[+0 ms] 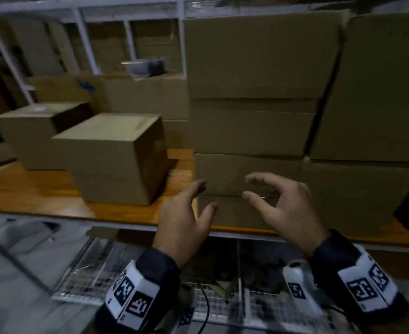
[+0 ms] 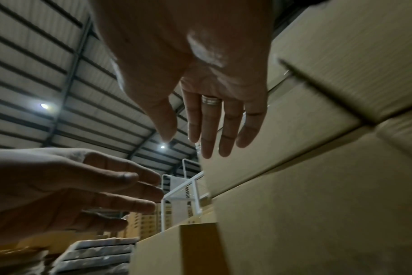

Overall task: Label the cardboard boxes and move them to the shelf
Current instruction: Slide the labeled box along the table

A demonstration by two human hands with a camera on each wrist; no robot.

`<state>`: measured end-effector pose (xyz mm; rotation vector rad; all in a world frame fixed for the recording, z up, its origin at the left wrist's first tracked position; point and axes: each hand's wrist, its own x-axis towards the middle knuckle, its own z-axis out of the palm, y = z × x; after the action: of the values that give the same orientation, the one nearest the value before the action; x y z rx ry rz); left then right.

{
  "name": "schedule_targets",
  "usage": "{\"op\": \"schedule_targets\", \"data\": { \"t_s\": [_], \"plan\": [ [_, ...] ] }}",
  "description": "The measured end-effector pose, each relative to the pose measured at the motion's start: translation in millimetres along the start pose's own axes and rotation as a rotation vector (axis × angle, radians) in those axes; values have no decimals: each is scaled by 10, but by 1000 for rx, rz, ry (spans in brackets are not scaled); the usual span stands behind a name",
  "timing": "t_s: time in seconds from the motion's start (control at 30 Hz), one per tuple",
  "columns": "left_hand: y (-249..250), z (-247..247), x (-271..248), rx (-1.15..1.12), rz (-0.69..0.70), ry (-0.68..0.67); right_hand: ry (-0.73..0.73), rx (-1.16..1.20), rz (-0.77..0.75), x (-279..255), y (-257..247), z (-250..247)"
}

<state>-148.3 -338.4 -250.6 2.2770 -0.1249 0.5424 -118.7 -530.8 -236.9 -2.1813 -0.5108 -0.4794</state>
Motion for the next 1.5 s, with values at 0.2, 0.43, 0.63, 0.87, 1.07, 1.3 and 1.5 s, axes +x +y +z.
{"op": "schedule_targets", "data": {
  "t_s": [0.2,0.43,0.63,0.87,1.07,1.3,1.5],
  "plan": [
    [-785,-755,19,175,-102,111,-128,38,-155,345,-665,991],
    [-1598,-1315,433,243,-201,185,-178,13,-226,966,-962,1832],
    [-2122,-1687,992,261,-194,181,-185,-38,-204,1610,-948,2331],
    [-2635,-1916,1760,383,-165,139,-194,-197,-178,2265,-961,2726],
    [-2928,-2116,2242,581,-163,-93,-414,-361,-156,2673,-1047,2827],
    [-3064,-2403,2752,667,-26,-514,-699,-580,-99,3262,-1225,3038],
    [-3331,-2496,2969,630,71,-619,-878,-756,-77,3587,-1418,3348]
  ]
}}
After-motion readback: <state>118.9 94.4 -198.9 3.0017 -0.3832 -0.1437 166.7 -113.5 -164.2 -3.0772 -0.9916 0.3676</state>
